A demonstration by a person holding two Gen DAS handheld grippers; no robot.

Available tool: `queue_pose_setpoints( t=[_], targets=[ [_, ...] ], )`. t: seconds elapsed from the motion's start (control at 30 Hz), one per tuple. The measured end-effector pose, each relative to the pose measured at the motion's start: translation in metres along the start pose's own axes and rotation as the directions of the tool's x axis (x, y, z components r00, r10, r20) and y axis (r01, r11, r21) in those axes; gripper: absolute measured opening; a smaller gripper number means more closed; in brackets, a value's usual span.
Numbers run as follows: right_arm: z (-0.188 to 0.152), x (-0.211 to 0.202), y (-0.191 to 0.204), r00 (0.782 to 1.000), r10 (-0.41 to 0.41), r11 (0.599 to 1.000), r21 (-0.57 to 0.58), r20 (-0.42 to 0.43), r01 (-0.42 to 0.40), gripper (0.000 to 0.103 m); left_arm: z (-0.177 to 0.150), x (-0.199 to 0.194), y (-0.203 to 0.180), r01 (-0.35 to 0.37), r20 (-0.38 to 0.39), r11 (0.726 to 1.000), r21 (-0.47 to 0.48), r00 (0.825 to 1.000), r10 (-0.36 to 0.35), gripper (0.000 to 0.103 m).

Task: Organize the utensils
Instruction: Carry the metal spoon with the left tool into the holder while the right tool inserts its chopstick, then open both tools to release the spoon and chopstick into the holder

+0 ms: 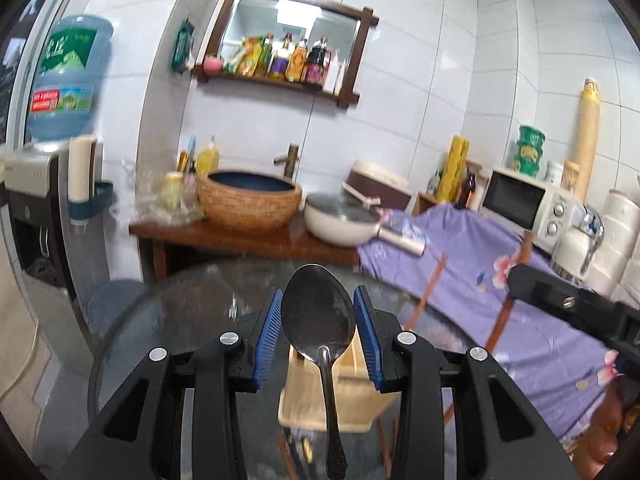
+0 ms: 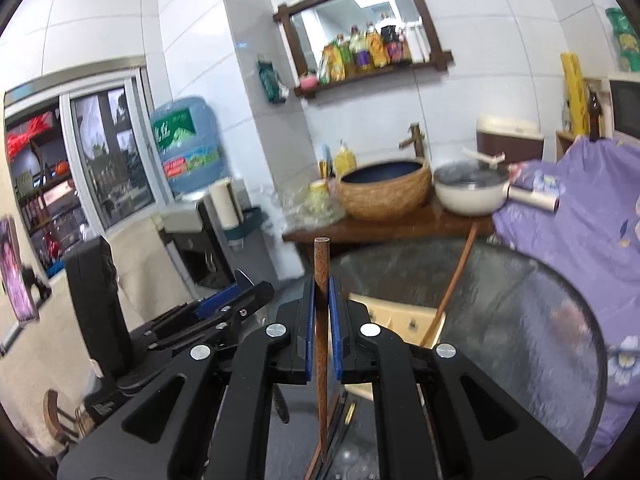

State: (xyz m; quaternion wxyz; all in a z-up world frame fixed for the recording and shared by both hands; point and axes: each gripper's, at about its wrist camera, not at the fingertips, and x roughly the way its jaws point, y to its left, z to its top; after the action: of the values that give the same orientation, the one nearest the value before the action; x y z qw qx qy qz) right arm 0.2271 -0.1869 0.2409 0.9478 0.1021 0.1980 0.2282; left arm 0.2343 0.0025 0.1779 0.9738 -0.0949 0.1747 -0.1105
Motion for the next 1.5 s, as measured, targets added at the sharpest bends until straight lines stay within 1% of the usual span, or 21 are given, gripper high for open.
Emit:
queue_pose_setpoints(
  t=[0.1,0.17,0.23,0.3,0.4,0.5,0.57,0.63,0.7,0.83,1.1,1.2,1.3,1.33,1.37,1.4,1.43,1.47,1.5],
  targets=[
    [0.030,-0.003,0.000,0.998,-0.031,0.999,-0.013,0.062,0.032,0.008,0.023,0.013,-0.004,-0.015,0.032,1.000,-0.010,0.999,0.015,0.036],
    [0.047,-0.004,0.000,0.995,-0.040,0.999,-0.011,0.088,0.041,0.008,0.037,0.024,-0.004,-0.029,0.058,0.999,-0.029,0.998,0.030,0.036],
    [0.062,-0.004,-0.001,0.990,-0.064,0.998,-0.017,0.128,0.067,0.008,0.050,0.037,-0.005,-0.033,0.072,0.999,-0.043,0.997,0.036,0.036],
    [0.075,0.000,-0.001,0.984,-0.092,0.995,-0.027,0.156,0.097,0.008,0.057,0.048,-0.005,-0.043,0.087,0.998,-0.048,0.995,0.047,0.036],
    [0.081,0.008,-0.007,0.972,-0.139,0.988,-0.037,0.191,0.148,0.008,0.058,0.063,-0.009,-0.075,0.112,0.997,-0.013,0.991,0.076,0.036],
    [0.074,0.020,-0.016,0.962,-0.172,0.982,-0.040,0.213,0.184,0.008,0.048,0.079,-0.009,-0.086,0.109,0.996,0.006,0.990,0.085,0.036],
    [0.061,0.034,-0.023,0.960,-0.193,0.978,-0.036,0.205,0.204,0.008,0.037,0.088,-0.006,-0.093,0.102,0.996,0.006,0.991,0.092,0.036],
    [0.045,0.048,-0.030,0.958,-0.219,0.973,-0.031,0.182,0.228,0.008,0.024,0.094,-0.003,-0.109,0.095,0.994,0.005,0.990,0.108,0.036],
    [0.031,0.059,-0.035,0.960,-0.228,0.972,-0.025,0.160,0.235,0.008,0.014,0.098,-0.001,-0.115,0.087,0.993,0.008,0.990,0.114,0.036],
    [0.004,0.076,-0.043,0.968,-0.231,0.973,-0.003,0.100,0.232,0.008,-0.004,0.104,0.000,-0.098,0.049,0.995,0.020,0.994,0.097,0.036],
    [-0.030,0.087,-0.058,0.969,-0.242,0.970,0.013,0.041,0.242,0.008,-0.030,0.110,0.000,-0.083,-0.015,0.995,0.063,0.996,0.084,0.036],
    [-0.035,0.085,-0.061,0.966,-0.253,0.968,0.015,0.052,0.252,0.008,-0.037,0.112,-0.001,-0.085,-0.032,0.992,0.092,0.996,0.089,0.036],
    [-0.037,0.084,-0.063,0.967,-0.248,0.969,0.020,0.052,0.247,0.008,-0.041,0.114,-0.001,-0.083,-0.052,0.992,0.092,0.995,0.088,0.037],
    [-0.036,0.084,-0.064,0.968,-0.246,0.969,0.024,0.052,0.245,0.008,-0.042,0.114,-0.001,-0.083,-0.057,0.992,0.093,0.994,0.088,0.039],
    [-0.036,0.084,-0.065,0.968,-0.244,0.970,0.028,0.052,0.242,0.008,-0.042,0.114,-0.001,-0.083,-0.061,0.992,0.097,0.994,0.089,0.049],
    [-0.037,0.085,-0.067,0.968,-0.246,0.969,0.037,0.043,0.244,0.008,-0.042,0.112,-0.001,-0.088,-0.054,0.991,0.100,0.994,0.094,0.056],
    [-0.037,0.086,-0.069,0.967,-0.251,0.967,0.044,0.035,0.250,0.010,-0.042,0.108,-0.001,-0.099,-0.035,0.990,0.104,0.994,0.104,0.069],
    [-0.038,0.086,-0.071,0.967,-0.254,0.966,0.050,0.029,0.252,0.019,-0.042,0.104,-0.001,-0.105,-0.021,0.989,0.104,0.994,0.108,0.074],
    [-0.039,0.087,-0.074,0.967,-0.254,0.966,0.059,0.022,0.252,0.037,-0.042,0.100,-0.001,-0.107,-0.008,0.989,0.103,0.994,0.109,0.075]
  ],
)
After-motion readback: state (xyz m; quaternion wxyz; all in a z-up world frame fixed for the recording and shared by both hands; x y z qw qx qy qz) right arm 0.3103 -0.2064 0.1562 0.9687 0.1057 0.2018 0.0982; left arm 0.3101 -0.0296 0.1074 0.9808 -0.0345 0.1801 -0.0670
